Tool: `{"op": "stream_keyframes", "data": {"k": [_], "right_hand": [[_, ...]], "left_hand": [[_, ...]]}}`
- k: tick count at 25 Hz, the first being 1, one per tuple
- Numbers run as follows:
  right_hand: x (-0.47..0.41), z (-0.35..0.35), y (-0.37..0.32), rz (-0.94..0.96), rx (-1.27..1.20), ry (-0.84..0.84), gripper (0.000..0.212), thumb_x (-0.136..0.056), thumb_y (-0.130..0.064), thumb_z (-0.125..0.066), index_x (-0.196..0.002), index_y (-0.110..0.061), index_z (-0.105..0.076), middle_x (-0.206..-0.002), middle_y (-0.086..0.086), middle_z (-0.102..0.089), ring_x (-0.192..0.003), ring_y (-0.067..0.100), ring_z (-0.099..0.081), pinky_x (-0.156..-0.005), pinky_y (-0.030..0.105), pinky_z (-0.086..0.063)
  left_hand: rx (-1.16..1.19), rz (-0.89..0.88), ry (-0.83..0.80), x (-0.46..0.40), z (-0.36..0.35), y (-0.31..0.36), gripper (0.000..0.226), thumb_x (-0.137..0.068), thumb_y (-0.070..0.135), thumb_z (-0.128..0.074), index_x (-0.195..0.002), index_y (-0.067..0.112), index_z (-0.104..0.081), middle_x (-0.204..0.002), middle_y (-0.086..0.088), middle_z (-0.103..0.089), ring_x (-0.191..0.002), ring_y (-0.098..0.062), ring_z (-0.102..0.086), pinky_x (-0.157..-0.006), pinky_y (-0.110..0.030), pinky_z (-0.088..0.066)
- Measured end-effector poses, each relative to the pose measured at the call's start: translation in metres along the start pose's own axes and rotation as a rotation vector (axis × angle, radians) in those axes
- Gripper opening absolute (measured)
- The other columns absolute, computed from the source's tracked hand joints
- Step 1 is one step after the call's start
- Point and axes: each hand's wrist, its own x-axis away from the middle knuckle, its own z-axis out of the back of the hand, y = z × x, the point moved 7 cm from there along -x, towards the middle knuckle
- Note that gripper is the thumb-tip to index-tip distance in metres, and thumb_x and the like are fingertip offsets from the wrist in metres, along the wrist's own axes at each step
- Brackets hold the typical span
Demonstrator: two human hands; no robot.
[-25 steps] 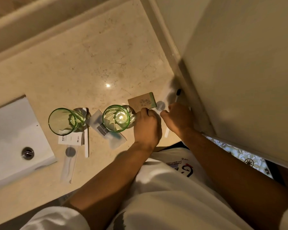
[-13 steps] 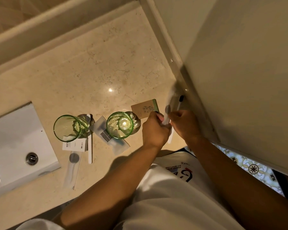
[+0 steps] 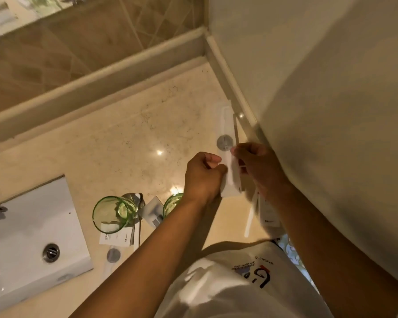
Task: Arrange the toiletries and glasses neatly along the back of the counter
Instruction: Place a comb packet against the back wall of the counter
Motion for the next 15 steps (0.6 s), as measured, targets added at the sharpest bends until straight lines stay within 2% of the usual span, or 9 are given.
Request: {"op": "stream_keyframes", "data": {"k": [4, 8, 10, 12, 15], "right_hand": [[-0.019, -0.024, -0.018, 0.004, -0.051, -0.009, 0.016, -0.094, -0.02, -0.065, -0.102, -0.006, -0.069, -0.099, 0.012, -0.072, -0.091, 0.028, -0.069, -0.08, 0.038, -0.06], [-0.047, -0.042, -0.029, -0.025, -0.101, -0.019, 0.013, -0.092, -0.013, -0.064, -0.101, -0.006, -0.07, -0.091, 0.008, -0.071, -0.08, 0.023, -0.068, -0.063, 0.026, -0.055], [-0.063, -0.049, -0.034, -0.039, -0.089, -0.006, 0.017, -0.091, -0.012, -0.064, -0.106, -0.008, -0.07, -0.089, 0.005, -0.069, -0.075, 0.019, -0.066, -0.058, 0.022, -0.052], [-0.074, -0.053, -0.036, -0.046, -0.103, -0.007, 0.022, -0.092, -0.012, -0.064, -0.113, -0.011, -0.071, -0.096, 0.006, -0.071, -0.078, 0.022, -0.067, -0.064, 0.03, -0.057], [-0.098, -0.055, -0.041, -0.046, -0.093, 0.021, 0.026, -0.094, -0.015, -0.064, -0.119, -0.014, -0.07, -0.108, 0.006, -0.073, -0.088, 0.026, -0.071, -0.079, 0.041, -0.062]], "left_hand": [[0.052, 0.033, 0.029, -0.031, 0.02, 0.012, 0.024, -0.083, 0.003, -0.073, -0.098, 0.019, -0.063, -0.095, -0.009, -0.071, -0.077, -0.021, -0.069, -0.076, -0.038, -0.061], [0.072, 0.019, 0.053, -0.063, 0.032, 0.027, 0.023, -0.083, -0.003, -0.072, -0.1, 0.012, -0.065, -0.096, -0.016, -0.071, -0.076, -0.025, -0.066, -0.077, -0.039, -0.06], [0.099, 0.01, 0.053, -0.076, 0.035, 0.031, 0.023, -0.084, -0.006, -0.071, -0.098, 0.011, -0.065, -0.087, -0.012, -0.066, -0.069, -0.021, -0.064, -0.065, -0.031, -0.06], [0.142, 0.016, 0.057, -0.085, 0.036, 0.034, 0.023, -0.084, -0.008, -0.07, -0.097, 0.011, -0.065, -0.082, -0.011, -0.062, -0.065, -0.017, -0.062, -0.053, -0.024, -0.057], [0.179, 0.032, 0.062, -0.11, 0.032, 0.041, 0.023, -0.083, -0.009, -0.071, -0.096, 0.009, -0.068, -0.08, -0.012, -0.061, -0.055, -0.01, -0.06, -0.046, -0.018, -0.053]]}}
